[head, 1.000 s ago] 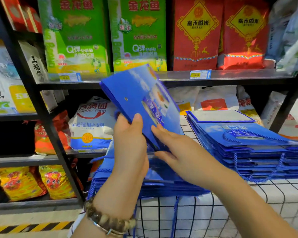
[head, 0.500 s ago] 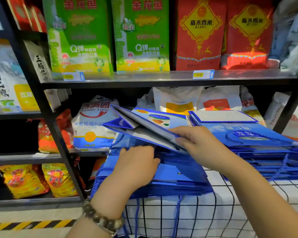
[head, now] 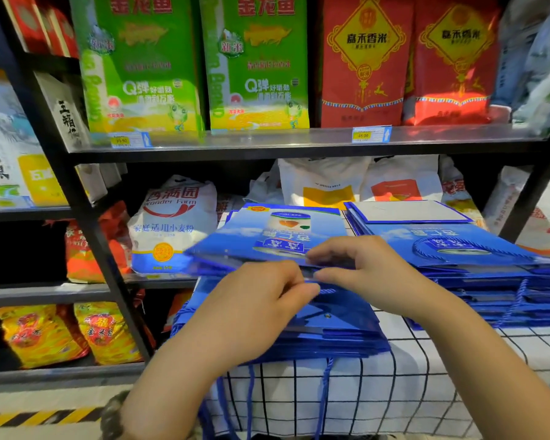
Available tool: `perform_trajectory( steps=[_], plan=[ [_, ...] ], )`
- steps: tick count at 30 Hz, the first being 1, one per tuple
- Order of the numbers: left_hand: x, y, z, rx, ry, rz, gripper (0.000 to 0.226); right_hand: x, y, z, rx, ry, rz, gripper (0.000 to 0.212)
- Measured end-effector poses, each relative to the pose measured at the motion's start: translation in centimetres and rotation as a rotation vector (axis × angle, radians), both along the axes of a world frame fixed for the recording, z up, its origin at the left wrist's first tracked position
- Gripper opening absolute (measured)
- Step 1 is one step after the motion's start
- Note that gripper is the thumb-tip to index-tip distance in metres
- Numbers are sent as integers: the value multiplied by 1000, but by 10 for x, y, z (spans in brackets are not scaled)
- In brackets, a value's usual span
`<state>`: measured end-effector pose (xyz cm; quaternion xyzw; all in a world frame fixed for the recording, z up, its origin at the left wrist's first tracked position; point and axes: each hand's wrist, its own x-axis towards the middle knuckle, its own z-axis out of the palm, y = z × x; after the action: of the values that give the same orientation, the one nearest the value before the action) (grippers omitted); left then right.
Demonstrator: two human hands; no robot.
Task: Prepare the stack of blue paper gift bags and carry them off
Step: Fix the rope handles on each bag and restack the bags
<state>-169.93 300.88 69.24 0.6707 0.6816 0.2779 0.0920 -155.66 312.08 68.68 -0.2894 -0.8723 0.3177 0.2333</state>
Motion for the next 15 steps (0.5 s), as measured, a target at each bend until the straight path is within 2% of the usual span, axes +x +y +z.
perform_trajectory(
  steps=[4,6,9,11,15],
  plan=[
    [-1,0,24,40,-160,-13,37,4,0,-7,126,-302,103,19],
    [-4,4,33,61,-139,-16,40,11,1,-5,64,-379,88,23],
    [-6,13,42,109,-76,31,46,22,2,5,-181,-296,57,26],
    [-2,19,47,138,-163,34,46,29,2,10,-299,-219,88,33],
    [10,26,54,178,-329,-43,37,41,8,6,-206,-210,87,19]
  ],
)
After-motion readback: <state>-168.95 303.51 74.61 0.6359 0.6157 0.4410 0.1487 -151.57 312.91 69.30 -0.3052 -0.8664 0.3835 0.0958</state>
